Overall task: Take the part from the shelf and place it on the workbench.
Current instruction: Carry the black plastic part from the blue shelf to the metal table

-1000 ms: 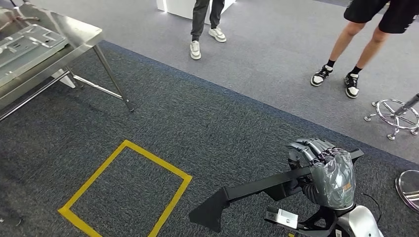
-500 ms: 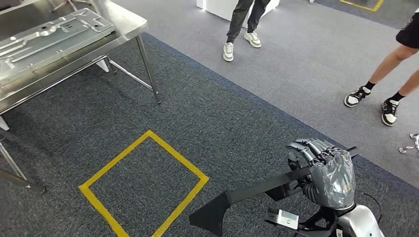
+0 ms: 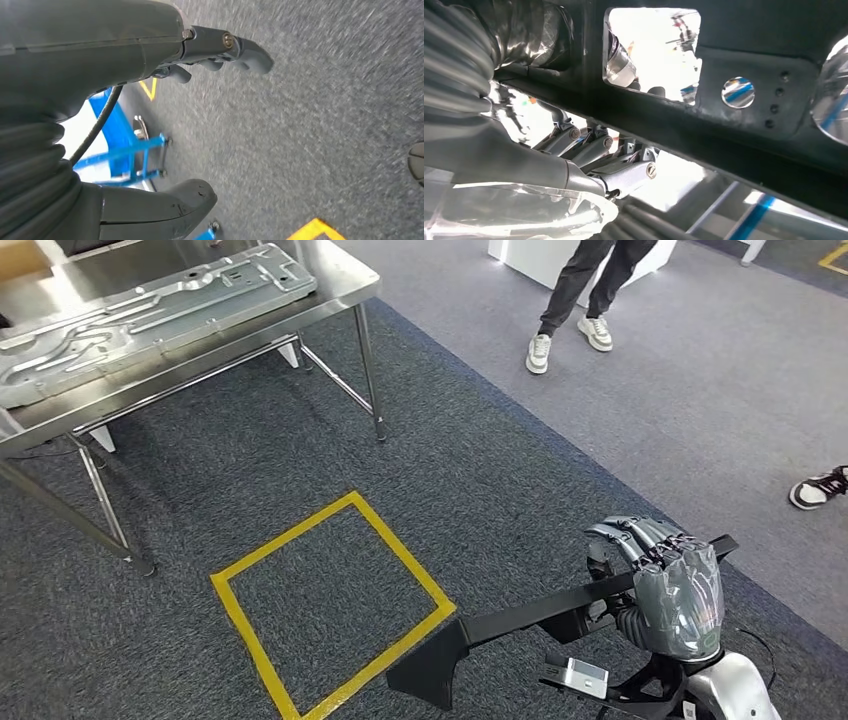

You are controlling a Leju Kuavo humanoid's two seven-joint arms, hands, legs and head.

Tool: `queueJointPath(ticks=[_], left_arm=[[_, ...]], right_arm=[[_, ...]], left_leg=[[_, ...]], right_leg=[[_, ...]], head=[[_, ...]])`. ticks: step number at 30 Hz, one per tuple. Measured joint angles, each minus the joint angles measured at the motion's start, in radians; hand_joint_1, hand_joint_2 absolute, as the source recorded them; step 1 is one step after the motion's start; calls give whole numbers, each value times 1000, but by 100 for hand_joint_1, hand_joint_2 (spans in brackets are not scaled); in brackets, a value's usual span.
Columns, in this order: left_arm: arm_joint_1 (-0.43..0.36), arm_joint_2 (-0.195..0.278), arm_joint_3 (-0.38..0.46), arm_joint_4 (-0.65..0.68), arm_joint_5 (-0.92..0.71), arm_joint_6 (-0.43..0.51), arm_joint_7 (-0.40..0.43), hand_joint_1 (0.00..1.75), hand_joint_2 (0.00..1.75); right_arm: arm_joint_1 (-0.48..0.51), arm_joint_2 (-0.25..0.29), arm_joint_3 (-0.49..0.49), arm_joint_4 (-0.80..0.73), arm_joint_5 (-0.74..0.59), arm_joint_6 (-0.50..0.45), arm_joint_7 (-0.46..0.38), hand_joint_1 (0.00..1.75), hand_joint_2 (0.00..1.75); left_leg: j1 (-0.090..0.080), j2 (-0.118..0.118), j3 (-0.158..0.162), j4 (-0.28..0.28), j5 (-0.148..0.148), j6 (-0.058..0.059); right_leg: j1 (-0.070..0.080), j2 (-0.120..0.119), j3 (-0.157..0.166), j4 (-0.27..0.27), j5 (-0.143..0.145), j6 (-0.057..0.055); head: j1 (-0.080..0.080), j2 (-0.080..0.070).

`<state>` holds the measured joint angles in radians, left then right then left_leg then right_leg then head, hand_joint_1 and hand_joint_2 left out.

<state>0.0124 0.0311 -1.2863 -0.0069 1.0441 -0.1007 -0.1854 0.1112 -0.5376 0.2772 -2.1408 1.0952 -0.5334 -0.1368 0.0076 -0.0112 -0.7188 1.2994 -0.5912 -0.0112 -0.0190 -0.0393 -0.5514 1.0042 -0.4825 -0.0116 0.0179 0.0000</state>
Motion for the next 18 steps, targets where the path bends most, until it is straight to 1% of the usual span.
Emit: queueJointPath(ticks=[1,2,3,4,5,6,7,8,9,10,11,12,13,14,15,16,17,18], left_arm=[[1,0,0,0,0,0,0,0,175],[2,0,0,0,0,0,0,0,175],[4,0,0,0,0,0,0,0,175],[5,0,0,0,0,0,0,0,175],[4,1,0,0,0,0,0,0,175],[4,1,1,0,0,-1,0,0,175],[3,1,1,0,0,-1,0,0,175],[4,1,2,0,0,-1,1,0,175],[5,1,3,0,0,-2,1,0,175],[6,1,5,0,0,-2,1,0,175],[7,1,8,0,0,-3,1,0,175],[6,1,11,0,0,-4,2,0,175],[4,1,13,0,0,-6,2,0,175],[2,1,15,0,0,-7,2,0,175],[1,1,16,0,0,-8,2,0,175],[0,1,17,0,0,-9,2,0,175],[0,1,17,0,0,-9,2,0,175],[0,1,17,0,0,-9,2,0,175]], right_arm=[[0,0,0,0,0,0,0,175,175],[0,0,0,0,0,1,0,175,175],[-1,0,0,0,0,2,0,175,175],[-1,1,-1,0,0,3,1,175,175],[-2,1,-1,0,1,4,1,175,175],[-3,1,-2,0,3,6,2,175,175],[-5,2,-2,0,4,7,2,175,175],[-7,2,-2,0,6,7,3,175,175],[-9,2,-3,0,6,7,3,175,175],[-11,2,-3,0,7,7,3,175,175],[-12,3,-4,0,8,5,3,175,175],[-13,3,-6,0,9,4,3,175,175],[-12,3,-7,1,10,3,4,175,175],[-11,4,-8,1,12,2,5,175,175],[-10,4,-8,2,12,2,6,175,175],[-10,4,-8,2,12,2,7,175,175],[-10,4,-9,3,12,3,7,175,175],[-10,4,-9,3,12,3,8,175,175]], left_leg=[[1,4,-4,6,9,-2],[2,11,14,-30,38,-2],[2,24,50,-98,76,0],[-1,46,87,-169,104,5],[-4,63,116,-226,124,12],[-7,75,132,-258,132,18],[-11,75,135,-268,130,23],[-12,65,134,-270,132,28],[-10,57,136,-273,135,33],[-8,49,138,-277,137,39],[-6,44,139,-282,140,45],[-4,39,141,-286,142,50],[-5,34,141,-286,142,54],[-6,29,140,-286,141,56],[-7,23,140,-285,141,57],[-7,17,141,-284,139,58],[-7,11,143,-283,138,57],[-6,6,146,-281,136,54]], right_leg=[[1,-14,2,0,-3,1],[1,-29,7,0,-6,2],[2,-42,13,0,-10,5],[4,-54,19,0,-14,8],[6,-65,24,1,-18,13],[8,-75,28,1,-22,18],[9,-84,30,1,-24,23],[9,-91,32,0,-25,29],[7,-90,33,2,-27,35],[4,-72,30,11,-35,40],[1,-44,19,38,-53,45],[-2,-10,-5,86,-80,48],[-3,17,-39,151,-113,50],[-3,30,-78,221,-140,51],[-4,34,-109,273,-153,53],[-4,35,-124,291,-144,53],[-5,35,-119,268,-116,53],[-6,36,-94,207,-73,53]], head=[[0,0],[0,0],[0,0],[0,0],[0,0],[0,0],[0,0],[0,0],[0,0],[0,0],[0,0],[0,0],[1,0],[1,0],[0,0],[1,0],[0,0],[1,0]])
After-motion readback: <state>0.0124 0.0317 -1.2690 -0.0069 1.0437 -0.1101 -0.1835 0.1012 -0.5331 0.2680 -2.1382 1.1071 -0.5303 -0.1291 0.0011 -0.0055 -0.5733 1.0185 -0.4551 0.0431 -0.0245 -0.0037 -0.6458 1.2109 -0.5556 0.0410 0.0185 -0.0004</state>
